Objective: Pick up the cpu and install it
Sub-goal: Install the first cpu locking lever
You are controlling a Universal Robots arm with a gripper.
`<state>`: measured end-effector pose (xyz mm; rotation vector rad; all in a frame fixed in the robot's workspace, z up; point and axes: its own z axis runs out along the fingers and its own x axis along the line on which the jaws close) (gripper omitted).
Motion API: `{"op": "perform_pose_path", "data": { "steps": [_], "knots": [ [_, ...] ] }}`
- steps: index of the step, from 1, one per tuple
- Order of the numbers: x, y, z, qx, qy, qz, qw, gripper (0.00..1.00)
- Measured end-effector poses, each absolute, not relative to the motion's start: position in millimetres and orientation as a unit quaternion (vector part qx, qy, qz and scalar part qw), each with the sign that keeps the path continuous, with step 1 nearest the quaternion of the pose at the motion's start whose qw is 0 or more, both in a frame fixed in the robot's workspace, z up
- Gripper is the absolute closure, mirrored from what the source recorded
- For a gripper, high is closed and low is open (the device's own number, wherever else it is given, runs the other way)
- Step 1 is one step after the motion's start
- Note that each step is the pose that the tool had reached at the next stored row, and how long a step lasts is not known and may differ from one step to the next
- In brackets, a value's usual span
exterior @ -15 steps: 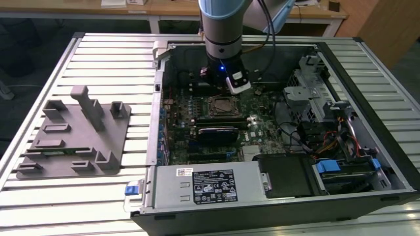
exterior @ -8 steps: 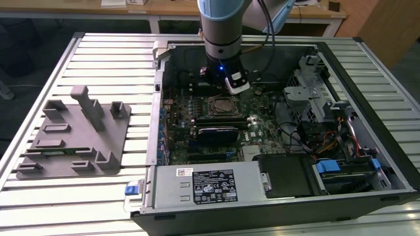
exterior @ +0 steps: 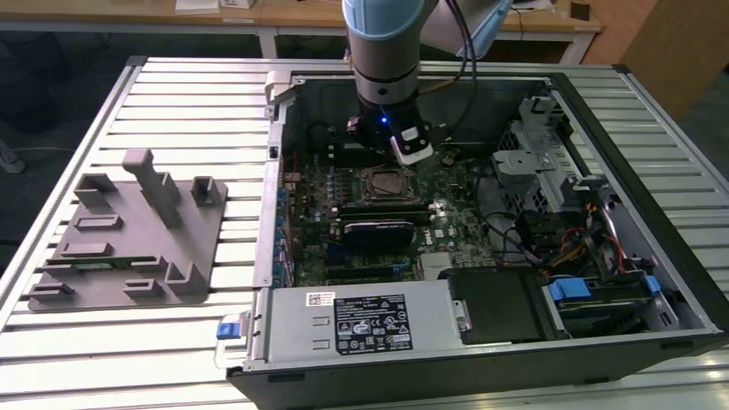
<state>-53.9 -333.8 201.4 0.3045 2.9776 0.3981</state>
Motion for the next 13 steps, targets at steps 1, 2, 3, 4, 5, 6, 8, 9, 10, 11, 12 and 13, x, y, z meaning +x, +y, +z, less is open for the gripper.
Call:
{"op": "perform_pose_path", "data": {
  "steps": [1,2,3,4,5,6,8,9,10,11,12,13],
  "knots": [
    [-53.9,-333.8,201.3,0.101,0.984,0.132,0.061,0.89],
    [-53.9,-333.8,201.3,0.101,0.984,0.132,0.061,0.89],
    [-53.9,-333.8,201.2,0.101,0.984,0.132,0.061,0.89],
    [-53.9,-333.8,201.0,0.101,0.984,0.132,0.062,0.89],
    [-53.9,-333.8,200.6,0.100,0.984,0.132,0.063,0.89],
    [-53.9,-333.8,200.3,0.100,0.984,0.131,0.064,0.89],
    [-53.9,-333.8,199.5,0.100,0.984,0.131,0.067,0.89],
    [-53.9,-333.8,199.1,0.100,0.984,0.131,0.068,0.89],
    [-54.0,-333.8,198.9,0.100,0.984,0.130,0.068,0.89],
    [-54.0,-333.8,198.6,0.099,0.984,0.130,0.069,0.89],
    [-54.0,-333.9,198.4,0.099,0.984,0.130,0.070,0.89],
    [-54.0,-333.9,198.2,0.099,0.984,0.130,0.070,0.89]
  ]
}}
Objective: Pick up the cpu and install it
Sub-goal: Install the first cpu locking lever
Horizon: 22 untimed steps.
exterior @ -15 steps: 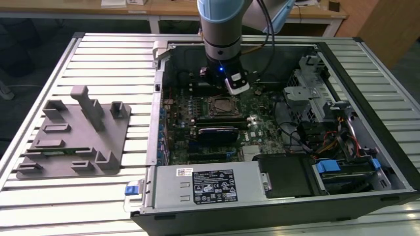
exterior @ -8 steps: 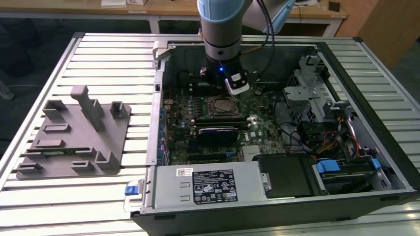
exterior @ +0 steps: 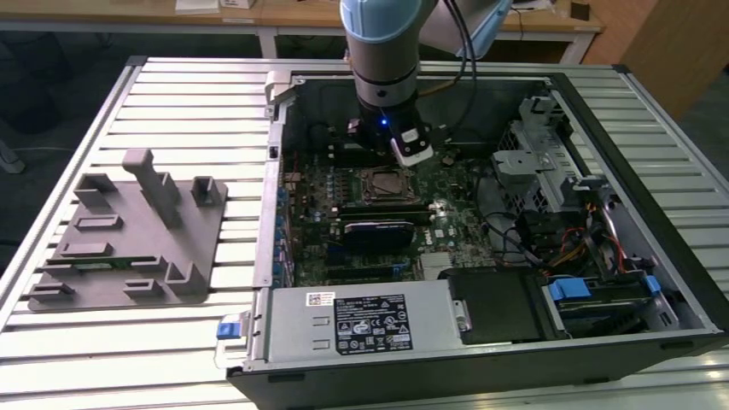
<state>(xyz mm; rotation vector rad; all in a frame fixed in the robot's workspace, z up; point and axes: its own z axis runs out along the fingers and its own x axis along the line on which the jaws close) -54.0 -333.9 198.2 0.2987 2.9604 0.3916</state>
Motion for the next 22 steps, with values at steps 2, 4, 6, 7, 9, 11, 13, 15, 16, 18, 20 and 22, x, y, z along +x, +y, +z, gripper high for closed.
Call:
{"op": "perform_pose_path", "data": {
  "steps": [2,4,6,7,9,11,13,15,16,18,20,22],
  "knots": [
    [-54.0,-334.2,197.6,0.099,0.984,0.130,0.071,0.89],
    [-54.0,-334.7,197.1,0.099,0.984,0.130,0.072,0.89],
    [-54.0,-335.5,196.7,0.099,0.984,0.130,0.074,0.89],
    [-54.0,-335.9,196.4,0.099,0.984,0.130,0.074,0.89],
    [-54.0,-336.8,196.0,0.099,0.984,0.130,0.075,0.89],
    [-54.0,-336.8,196.0,0.099,0.984,0.130,0.075,0.89],
    [-54.0,-336.8,196.1,0.099,0.984,0.130,0.075,0.89],
    [-54.2,-336.8,196.1,0.099,0.984,0.130,0.075,0.89],
    [-54.5,-336.6,196.1,0.099,0.984,0.130,0.075,0.89],
    [-55.5,-336.2,196.1,0.099,0.984,0.130,0.075,0.89],
    [-56.5,-336.0,196.0,0.100,0.984,0.130,0.075,0.89],
    [-56.9,-335.8,196.1,0.105,0.983,0.129,0.076,0.89]
  ]
}}
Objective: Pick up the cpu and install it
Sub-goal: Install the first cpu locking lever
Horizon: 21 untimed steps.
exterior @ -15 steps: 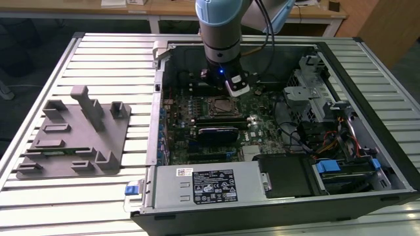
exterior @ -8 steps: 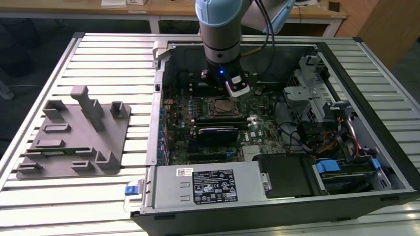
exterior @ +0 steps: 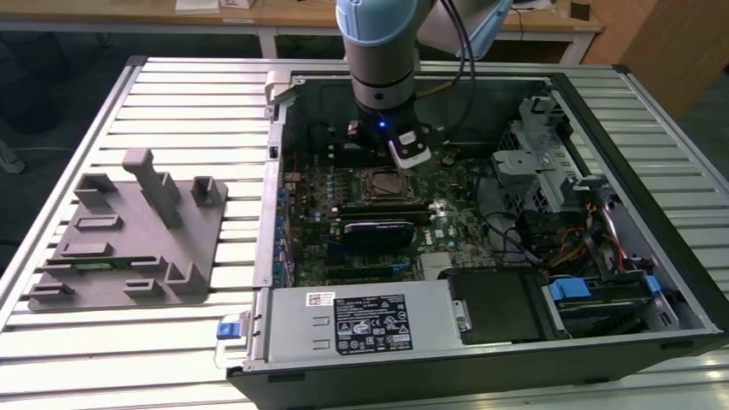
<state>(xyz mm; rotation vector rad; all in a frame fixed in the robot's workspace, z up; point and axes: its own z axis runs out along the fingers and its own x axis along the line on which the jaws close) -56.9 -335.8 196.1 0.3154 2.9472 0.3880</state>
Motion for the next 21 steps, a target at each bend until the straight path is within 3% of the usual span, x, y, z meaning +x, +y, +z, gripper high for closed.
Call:
{"op": "perform_pose_path", "data": {
  "steps": [21],
  "knots": [
    [-61.4,-330.5,196.0,0.149,0.977,0.126,0.082,0.89]
  ]
}}
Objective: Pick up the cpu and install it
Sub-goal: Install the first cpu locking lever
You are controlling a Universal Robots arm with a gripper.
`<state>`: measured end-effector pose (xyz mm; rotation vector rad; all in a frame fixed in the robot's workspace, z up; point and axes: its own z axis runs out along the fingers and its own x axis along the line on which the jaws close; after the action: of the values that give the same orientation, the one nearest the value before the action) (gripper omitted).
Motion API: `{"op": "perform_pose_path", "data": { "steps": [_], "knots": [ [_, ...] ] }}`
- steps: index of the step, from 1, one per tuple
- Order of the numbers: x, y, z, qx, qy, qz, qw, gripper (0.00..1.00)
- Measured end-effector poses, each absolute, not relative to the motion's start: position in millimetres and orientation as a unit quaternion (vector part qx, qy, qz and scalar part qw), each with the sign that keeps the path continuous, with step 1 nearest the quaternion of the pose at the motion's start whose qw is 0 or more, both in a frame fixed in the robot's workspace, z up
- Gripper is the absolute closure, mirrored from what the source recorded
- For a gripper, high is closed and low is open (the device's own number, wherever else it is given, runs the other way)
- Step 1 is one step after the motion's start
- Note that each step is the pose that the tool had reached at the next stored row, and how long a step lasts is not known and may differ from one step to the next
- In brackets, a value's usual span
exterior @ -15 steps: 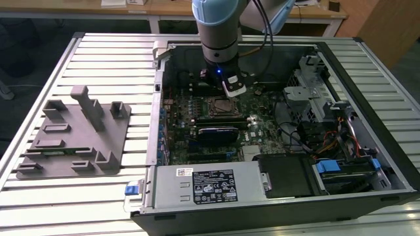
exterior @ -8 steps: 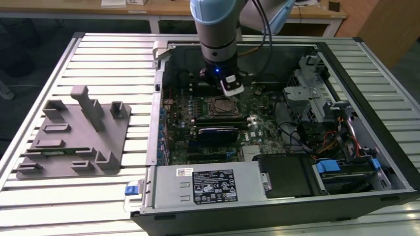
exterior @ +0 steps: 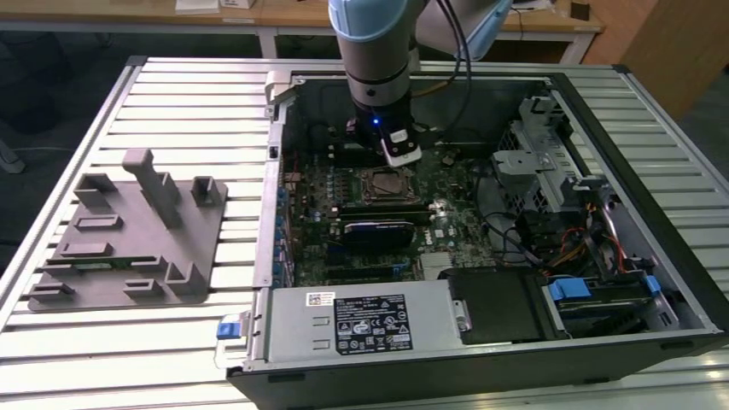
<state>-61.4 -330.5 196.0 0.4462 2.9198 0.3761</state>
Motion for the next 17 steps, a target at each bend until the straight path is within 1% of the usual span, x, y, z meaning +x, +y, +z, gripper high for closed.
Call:
{"op": "perform_pose_path", "data": {
  "steps": [17],
  "knots": [
    [-61.5,-337.5,192.9,0.149,0.977,0.126,0.083,0.89]
  ]
}}
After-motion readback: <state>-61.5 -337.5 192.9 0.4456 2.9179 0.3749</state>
